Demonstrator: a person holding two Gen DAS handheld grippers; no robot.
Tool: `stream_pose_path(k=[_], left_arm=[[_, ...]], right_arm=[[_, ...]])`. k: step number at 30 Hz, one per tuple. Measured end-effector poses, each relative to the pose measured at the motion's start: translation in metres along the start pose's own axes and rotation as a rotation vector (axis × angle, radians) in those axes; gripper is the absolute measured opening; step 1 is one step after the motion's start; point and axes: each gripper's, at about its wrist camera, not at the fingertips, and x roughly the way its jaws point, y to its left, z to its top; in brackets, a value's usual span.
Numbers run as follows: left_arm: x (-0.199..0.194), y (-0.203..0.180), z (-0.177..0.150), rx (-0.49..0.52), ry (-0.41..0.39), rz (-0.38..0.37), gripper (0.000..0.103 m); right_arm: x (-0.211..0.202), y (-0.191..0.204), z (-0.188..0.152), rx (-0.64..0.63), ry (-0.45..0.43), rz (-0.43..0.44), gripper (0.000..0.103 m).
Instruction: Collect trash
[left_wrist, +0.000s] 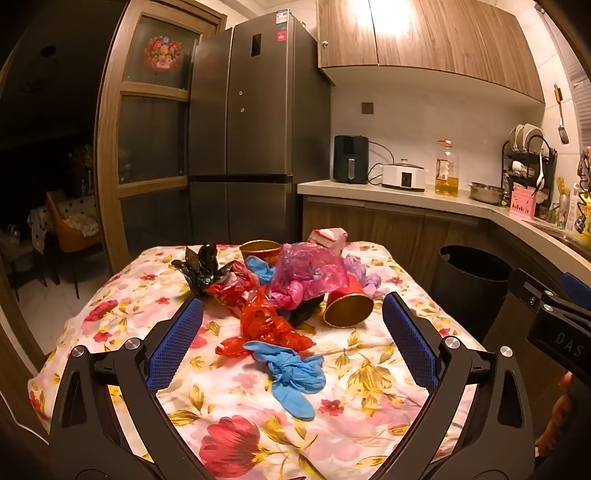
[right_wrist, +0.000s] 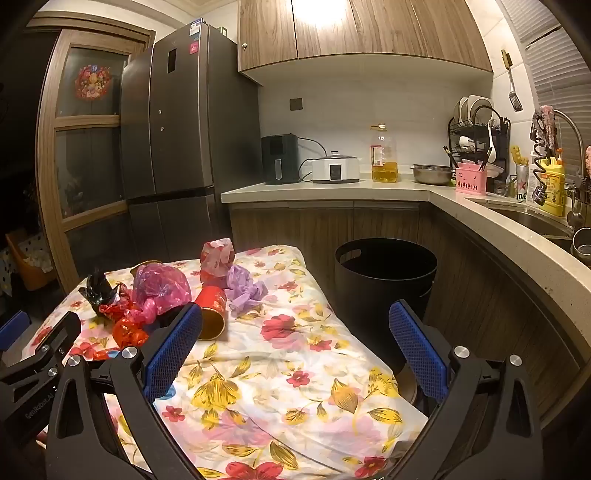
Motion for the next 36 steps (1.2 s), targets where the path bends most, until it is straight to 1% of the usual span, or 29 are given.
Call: stream_pose_path(k=[10, 18, 36], left_arm=[[0.0002, -0.0004, 0.0005, 0.003, -0.001, -0.002, 0.096], [0.0002, -0.0026, -0.0024, 0.002, -0.001, -0.019, 0.096], [0.0014, 0.0008, -0.0015, -0.03, 0.001, -0.029, 0.096]], right_arm=[[-0.0001, -0.0001, 0.0002, 0.001, -0.003, 0.001, 0.098], [0.0, 0.0, -0.0003, 0.002, -0.004, 0.001, 0.098], [0.0015, -0.0002, -0.0016, 0.001, -0.001, 0.002, 0.098]])
